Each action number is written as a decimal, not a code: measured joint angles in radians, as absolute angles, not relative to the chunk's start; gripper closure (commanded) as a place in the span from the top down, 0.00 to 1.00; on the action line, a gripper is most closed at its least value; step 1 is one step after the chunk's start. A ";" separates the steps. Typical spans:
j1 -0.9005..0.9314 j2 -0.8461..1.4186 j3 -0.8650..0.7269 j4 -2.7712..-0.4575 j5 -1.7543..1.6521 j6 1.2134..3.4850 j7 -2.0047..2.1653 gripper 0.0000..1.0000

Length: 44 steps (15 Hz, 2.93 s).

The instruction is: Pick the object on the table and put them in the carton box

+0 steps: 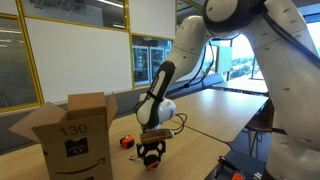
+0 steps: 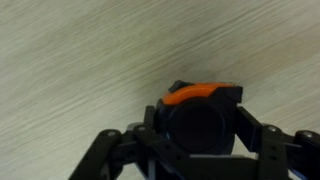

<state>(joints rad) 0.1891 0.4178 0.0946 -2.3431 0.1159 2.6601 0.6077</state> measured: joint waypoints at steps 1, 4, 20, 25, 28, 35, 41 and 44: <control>0.189 0.386 0.083 -2.350 0.116 2.660 0.608 0.53; 0.189 0.263 0.048 -2.378 0.106 2.652 0.610 0.53; 0.174 -0.192 0.243 -2.094 -0.276 2.213 0.785 0.53; 0.181 -0.066 0.301 -1.934 -0.327 2.203 0.780 0.53; 0.204 0.058 0.304 -1.827 -0.339 2.204 0.761 0.53; 0.278 0.331 0.264 -1.604 -0.307 2.211 0.678 0.53; 0.305 0.480 0.231 -1.534 -0.149 2.228 0.578 0.56; 0.306 0.539 0.221 -1.523 -0.074 2.224 0.539 1.00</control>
